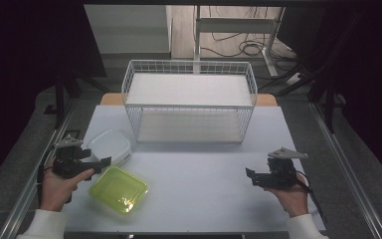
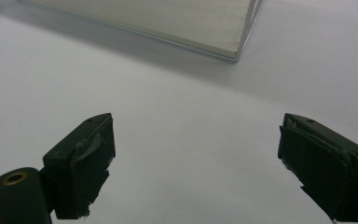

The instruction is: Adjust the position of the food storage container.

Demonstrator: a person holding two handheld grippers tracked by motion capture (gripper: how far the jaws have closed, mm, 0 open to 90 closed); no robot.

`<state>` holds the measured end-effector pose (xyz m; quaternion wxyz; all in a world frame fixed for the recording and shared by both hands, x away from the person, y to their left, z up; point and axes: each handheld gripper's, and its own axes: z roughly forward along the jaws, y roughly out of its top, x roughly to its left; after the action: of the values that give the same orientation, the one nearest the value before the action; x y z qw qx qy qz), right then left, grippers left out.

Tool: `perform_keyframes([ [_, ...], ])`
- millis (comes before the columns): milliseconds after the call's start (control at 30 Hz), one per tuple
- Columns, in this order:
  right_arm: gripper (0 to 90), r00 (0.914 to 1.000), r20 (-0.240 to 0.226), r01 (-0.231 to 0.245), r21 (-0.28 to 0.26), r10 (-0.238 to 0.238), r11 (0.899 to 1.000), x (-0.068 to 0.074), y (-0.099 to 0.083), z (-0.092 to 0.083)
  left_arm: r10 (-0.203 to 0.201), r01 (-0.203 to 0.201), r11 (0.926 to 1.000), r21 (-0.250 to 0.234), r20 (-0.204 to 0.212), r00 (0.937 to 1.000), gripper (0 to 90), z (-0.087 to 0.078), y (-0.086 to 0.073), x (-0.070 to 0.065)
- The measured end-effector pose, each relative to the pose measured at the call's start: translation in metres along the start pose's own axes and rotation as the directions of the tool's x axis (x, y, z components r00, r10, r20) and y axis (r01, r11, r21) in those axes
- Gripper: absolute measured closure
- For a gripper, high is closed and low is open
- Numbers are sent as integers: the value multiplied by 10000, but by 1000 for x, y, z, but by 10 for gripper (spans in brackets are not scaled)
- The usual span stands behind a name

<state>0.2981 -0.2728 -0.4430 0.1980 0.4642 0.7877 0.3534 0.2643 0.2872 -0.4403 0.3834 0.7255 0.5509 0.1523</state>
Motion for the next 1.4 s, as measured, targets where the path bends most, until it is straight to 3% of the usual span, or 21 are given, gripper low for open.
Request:
perform_keyframes([
  [267,117,9990,-435,-77,440,96,9990,0,2,4,-183,185,9998,-71,274,9995,161,-4,-1,1],
  [400,126,9977,-666,-94,710,141,9974,0,3,4,111,-119,9998,175,452,9989,173,1,-4,-4],
  [633,135,9963,-769,-337,575,381,9978,-1,4,2,150,-155,9998,106,417,9990,185,-5,-6,-8],
  [833,137,9970,-767,74,399,-43,9992,8,9,1,280,-284,9996,74,497,9984,184,-16,-8,-11],
  [1000,137,9963,-814,302,521,-259,9982,13,9,4,544,-568,9974,447,546,9970,200,-20,-19,-13],
  [1100,138,9958,-866,346,541,-298,9979,14,9,4,938,-994,9917,813,702,9931,226,-20,-27,-16],
  [1200,138,9961,-837,337,577,-288,9978,14,9,6,1208,-1271,9849,1177,588,9909,249,-18,-31,-20],
  [1300,138,9960,-836,360,610,-308,9975,14,9,6,1221,-1270,9834,1299,452,9915,266,-19,-32,-19],
  [1400,139,9960,-835,386,647,-331,9972,15,9,7,939,-960,9857,1383,218,9953,293,-19,-35,-13],
])
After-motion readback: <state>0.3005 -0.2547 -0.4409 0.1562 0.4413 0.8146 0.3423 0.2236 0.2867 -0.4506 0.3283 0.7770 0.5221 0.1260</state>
